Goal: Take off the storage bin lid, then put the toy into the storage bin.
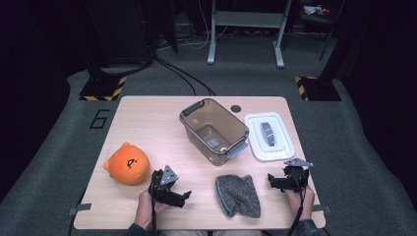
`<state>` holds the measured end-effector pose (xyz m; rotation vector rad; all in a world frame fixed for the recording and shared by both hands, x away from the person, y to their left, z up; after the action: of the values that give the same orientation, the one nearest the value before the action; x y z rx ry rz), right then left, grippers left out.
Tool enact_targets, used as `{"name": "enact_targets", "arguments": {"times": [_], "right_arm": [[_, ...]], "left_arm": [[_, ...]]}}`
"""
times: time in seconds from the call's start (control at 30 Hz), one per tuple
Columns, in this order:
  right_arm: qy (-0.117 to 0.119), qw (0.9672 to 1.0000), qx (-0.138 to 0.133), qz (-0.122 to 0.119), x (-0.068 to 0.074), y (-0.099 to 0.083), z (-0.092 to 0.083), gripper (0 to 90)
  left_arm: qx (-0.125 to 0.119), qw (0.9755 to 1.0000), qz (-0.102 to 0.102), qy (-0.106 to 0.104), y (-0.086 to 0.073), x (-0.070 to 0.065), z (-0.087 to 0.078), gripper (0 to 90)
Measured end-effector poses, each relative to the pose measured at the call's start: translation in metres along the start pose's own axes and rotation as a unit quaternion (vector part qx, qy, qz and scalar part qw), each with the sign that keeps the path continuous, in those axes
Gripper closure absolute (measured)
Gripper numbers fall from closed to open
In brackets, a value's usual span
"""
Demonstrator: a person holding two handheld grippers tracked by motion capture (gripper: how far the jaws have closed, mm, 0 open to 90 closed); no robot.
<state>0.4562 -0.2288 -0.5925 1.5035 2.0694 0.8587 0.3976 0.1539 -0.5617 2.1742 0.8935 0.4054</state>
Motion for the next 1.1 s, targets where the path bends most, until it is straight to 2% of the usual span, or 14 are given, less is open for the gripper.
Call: {"name": "enact_targets", "arguments": {"times": [0.1, 0.27, 0.4, 0.5, 0.57, 0.73, 0.93, 1.1], "right_arm": [[0.003, 1.0000, 0.001, -0.006, -0.001, 0.000, 0.000, 0.0], [0.006, 1.0000, 0.000, -0.008, -0.001, 0.000, 0.001, 0.0], [0.007, 0.9999, -0.001, -0.007, -0.001, 0.001, 0.001, 0.0], [0.008, 1.0000, 0.000, -0.006, -0.001, 0.001, 0.001, 0.0], [0.007, 0.9999, -0.001, -0.009, -0.001, 0.001, 0.001, 0.0], [0.007, 0.9999, -0.001, -0.009, -0.001, 0.001, 0.001, 0.0], [0.008, 1.0000, 0.000, -0.006, -0.001, 0.001, 0.001, 0.0], [0.008, 0.9999, 0.000, -0.007, -0.001, 0.001, 0.001, 0.0]], "left_arm": [[-0.003, 1.0000, 0.000, 0.008, 0.002, 0.005, -0.007, 0.0], [-0.009, 0.9998, -0.015, 0.008, 0.005, 0.011, -0.018, 0.1], [-0.018, 0.9994, -0.025, 0.017, 0.009, 0.018, -0.028, 0.1], [-0.026, 0.9989, -0.028, 0.028, 0.012, 0.026, -0.039, 0.2], [-0.024, 0.9987, -0.032, 0.030, 0.014, 0.033, -0.047, 0.2], [-0.025, 0.9976, -0.038, 0.051, 0.019, 0.049, -0.062, 0.3], [-0.031, 0.9946, -0.051, 0.085, 0.023, 0.077, -0.085, 0.5], [-0.034, 0.9894, -0.077, 0.119, 0.018, 0.104, -0.103, 0.5]]}}
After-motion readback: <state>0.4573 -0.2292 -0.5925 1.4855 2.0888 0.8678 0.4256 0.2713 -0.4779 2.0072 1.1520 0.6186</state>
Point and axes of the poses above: each handheld gripper's, and its own axes: z roughly forward along the jaws, y roughly out of its top, x roughly to its left, the point moved 9 cm from there along z, roughly forward along the jaws, and after that the axes turned 1 degree about x, right-handed, at the moved point
